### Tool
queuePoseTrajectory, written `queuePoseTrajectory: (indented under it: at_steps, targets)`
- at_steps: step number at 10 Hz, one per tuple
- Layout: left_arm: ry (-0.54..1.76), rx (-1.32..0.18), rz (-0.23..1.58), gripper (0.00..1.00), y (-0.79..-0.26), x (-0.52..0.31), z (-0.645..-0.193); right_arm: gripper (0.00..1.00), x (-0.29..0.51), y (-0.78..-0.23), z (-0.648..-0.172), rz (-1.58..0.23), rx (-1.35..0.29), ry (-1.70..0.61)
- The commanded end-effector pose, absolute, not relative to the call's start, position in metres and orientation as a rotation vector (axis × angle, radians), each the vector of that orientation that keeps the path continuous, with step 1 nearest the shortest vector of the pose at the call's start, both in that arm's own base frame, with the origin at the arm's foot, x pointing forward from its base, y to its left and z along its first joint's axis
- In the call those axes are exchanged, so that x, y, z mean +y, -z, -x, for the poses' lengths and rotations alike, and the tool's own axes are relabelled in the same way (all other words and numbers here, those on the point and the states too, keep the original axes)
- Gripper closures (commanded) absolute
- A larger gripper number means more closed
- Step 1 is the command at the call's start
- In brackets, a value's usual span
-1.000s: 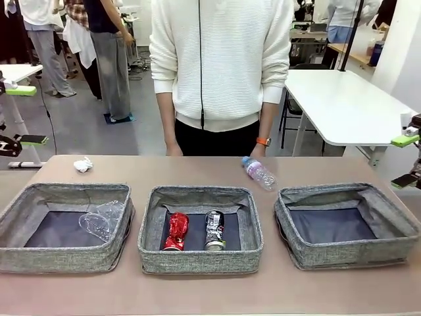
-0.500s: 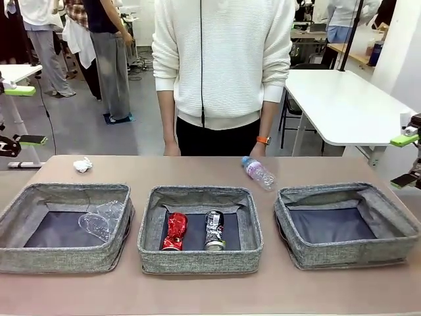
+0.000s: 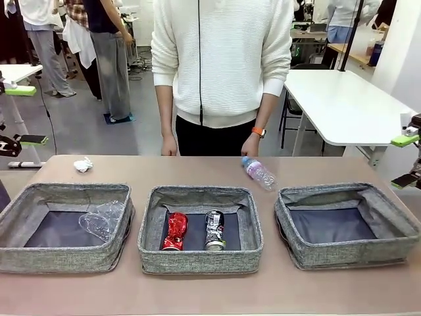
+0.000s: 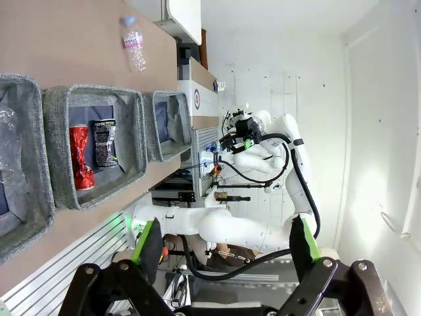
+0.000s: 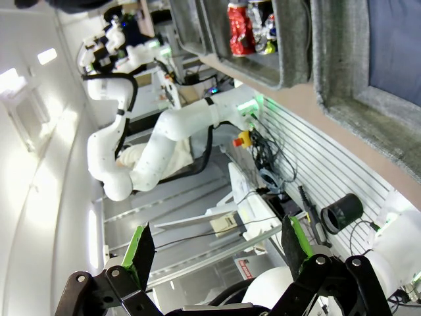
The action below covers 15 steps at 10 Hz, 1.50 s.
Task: Sort the waste into the appropriate baskets.
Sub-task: Pick up the waste item pointed out by the person.
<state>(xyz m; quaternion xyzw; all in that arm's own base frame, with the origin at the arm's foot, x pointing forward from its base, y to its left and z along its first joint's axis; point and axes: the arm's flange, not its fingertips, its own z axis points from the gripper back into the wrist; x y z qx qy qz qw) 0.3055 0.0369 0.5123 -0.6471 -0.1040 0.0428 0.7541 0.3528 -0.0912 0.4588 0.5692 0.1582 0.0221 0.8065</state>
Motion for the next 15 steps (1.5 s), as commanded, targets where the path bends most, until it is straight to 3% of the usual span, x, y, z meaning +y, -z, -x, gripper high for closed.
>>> queuePoseTrajectory:
  at_steps: [1, 13, 14, 15]
  targets:
    - [-0.091, -0.24, 1.431, 0.0, -0.513, 0.035, -0.306, 0.0, -0.09, -0.463, -0.353, -1.223, 0.343, -0.037]
    - [-0.091, -0.24, 1.431, 0.0, -0.513, 0.035, -0.306, 0.0, -0.09, -0.463, -0.353, -1.223, 0.343, -0.037]
    - [-0.093, -0.227, 1.412, 0.0, -0.512, 0.037, -0.306, 0.0, -0.09, -0.463, -0.353, -1.223, 0.343, -0.037]
    - [-0.242, -0.195, 1.232, 0.0, -0.521, 0.022, -0.344, 0.0, -0.09, -0.463, -0.353, -1.223, 0.343, -0.037]
